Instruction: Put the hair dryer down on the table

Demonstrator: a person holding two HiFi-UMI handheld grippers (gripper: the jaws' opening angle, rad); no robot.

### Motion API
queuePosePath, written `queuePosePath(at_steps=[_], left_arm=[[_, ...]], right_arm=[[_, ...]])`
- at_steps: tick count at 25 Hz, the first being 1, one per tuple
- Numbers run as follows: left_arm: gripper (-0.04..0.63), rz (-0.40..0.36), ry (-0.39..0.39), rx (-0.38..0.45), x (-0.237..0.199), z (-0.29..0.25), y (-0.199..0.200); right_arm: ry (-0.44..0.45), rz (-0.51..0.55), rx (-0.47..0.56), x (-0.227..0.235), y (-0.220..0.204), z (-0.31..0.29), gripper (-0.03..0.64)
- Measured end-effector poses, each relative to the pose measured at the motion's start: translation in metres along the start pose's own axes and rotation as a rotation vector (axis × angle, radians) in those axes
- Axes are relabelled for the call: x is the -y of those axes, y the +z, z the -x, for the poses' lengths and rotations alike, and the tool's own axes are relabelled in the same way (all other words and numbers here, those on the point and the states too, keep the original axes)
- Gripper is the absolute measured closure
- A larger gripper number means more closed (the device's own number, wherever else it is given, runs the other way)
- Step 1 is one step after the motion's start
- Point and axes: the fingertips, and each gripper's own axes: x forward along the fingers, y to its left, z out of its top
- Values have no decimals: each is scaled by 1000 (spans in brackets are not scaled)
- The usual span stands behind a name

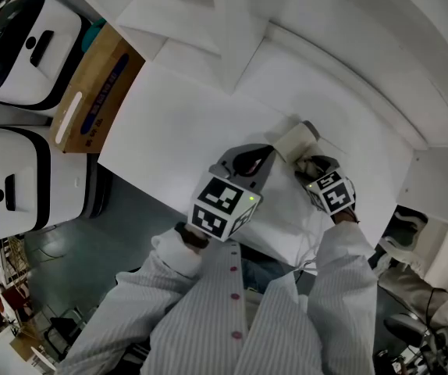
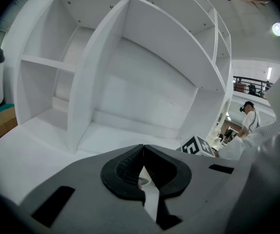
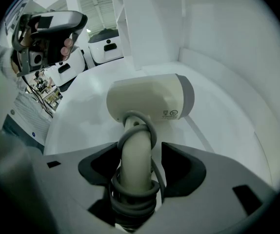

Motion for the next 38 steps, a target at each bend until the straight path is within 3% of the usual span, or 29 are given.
queuePosePath(at_steps=[8,20,28,33,38], left_arm=[[584,-29,-11,32,12,3,15],[584,-96,-73,114,47,7,51],[584,-148,-120,192,75,21,87],[584,-184,-164,248,99,36,112],[584,-223,-203,303,122,55,134]], right_arm=[[-22,-76,149,4,22,46,393],[-100,-97,441,-20,88,149,393],[-125,-128,752,-48,136,244,394],[-131,-106,878,-68,155,291,396],[-153,-110,976,-79,160,324,453]])
